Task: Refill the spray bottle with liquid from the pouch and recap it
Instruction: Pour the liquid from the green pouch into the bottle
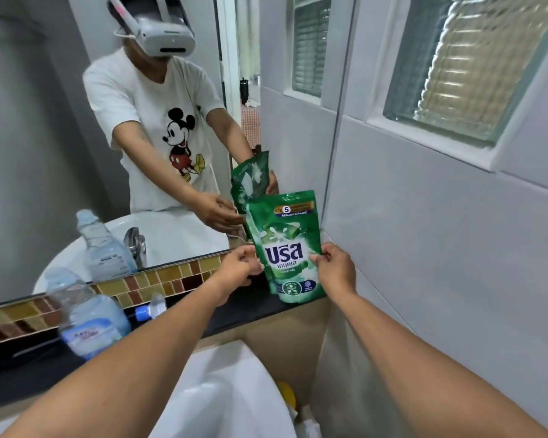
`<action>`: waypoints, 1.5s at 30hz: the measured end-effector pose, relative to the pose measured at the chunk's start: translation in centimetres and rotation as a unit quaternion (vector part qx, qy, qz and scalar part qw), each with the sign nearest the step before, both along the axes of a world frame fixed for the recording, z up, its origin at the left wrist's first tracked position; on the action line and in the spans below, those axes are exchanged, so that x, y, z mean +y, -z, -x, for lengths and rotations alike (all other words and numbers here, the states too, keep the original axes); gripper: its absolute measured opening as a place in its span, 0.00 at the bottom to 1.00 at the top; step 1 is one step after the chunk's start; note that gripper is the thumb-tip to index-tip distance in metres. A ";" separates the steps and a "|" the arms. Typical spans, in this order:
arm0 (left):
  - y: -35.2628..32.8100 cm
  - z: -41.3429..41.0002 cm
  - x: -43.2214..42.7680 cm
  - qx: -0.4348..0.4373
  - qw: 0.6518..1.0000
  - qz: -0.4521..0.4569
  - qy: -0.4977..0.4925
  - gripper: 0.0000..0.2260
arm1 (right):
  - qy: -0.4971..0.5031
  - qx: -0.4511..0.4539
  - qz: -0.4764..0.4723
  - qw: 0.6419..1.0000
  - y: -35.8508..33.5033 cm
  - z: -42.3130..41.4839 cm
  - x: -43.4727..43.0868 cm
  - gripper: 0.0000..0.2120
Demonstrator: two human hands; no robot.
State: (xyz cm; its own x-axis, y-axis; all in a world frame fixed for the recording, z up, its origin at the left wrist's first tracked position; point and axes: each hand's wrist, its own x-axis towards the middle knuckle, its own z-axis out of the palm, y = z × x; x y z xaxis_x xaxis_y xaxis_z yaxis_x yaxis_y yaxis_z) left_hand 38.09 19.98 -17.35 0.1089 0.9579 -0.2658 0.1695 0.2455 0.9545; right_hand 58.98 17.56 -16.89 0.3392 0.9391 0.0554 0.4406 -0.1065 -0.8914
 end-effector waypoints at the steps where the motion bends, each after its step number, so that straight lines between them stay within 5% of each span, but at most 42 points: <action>1: -1.0 1.2 -0.7 -0.006 1.000 -0.016 -0.003 0.22 | -0.010 -0.001 -0.003 1.000 -0.8 0.5 -0.7 0.04; 6: -9.8 7.6 -4.9 -0.028 0.989 -0.144 -0.017 0.28 | -0.051 -0.029 -0.013 0.998 -4.5 3.8 -4.8 0.05; 15: -21.1 13.3 -9.9 0.366 0.897 -0.222 0.106 0.10 | -0.106 -0.037 -0.025 0.993 -8.4 10.7 -10.2 0.04; 25: -24.8 17.0 -15.7 0.537 0.790 -0.295 0.034 0.09 | -0.140 0.128 -0.050 0.980 -9.4 17.9 -14.4 0.02; 27: -25.7 17.4 -16.5 0.540 0.784 -0.304 0.031 0.07 | -0.162 0.174 -0.018 0.971 -9.5 18.5 -15.3 0.20; 30: -26.7 17.9 -17.3 0.551 0.775 -0.310 0.019 0.09 | -0.198 0.195 0.162 0.947 -8.0 18.6 -16.3 0.48; 32: -27.4 18.2 -17.7 0.568 0.762 -0.310 0.009 0.11 | -0.220 0.231 0.250 0.914 -6.4 18.9 -16.9 0.55; 40: -29.6 20.3 -18.2 0.532 0.789 -0.308 -0.021 0.13 | -0.253 0.424 0.236 0.837 -3.4 24.4 -18.7 0.39; 45: -30.2 21.0 -17.6 0.491 0.811 -0.315 -0.036 0.10 | -0.249 0.541 0.160 0.787 -3.9 25.2 -18.5 0.18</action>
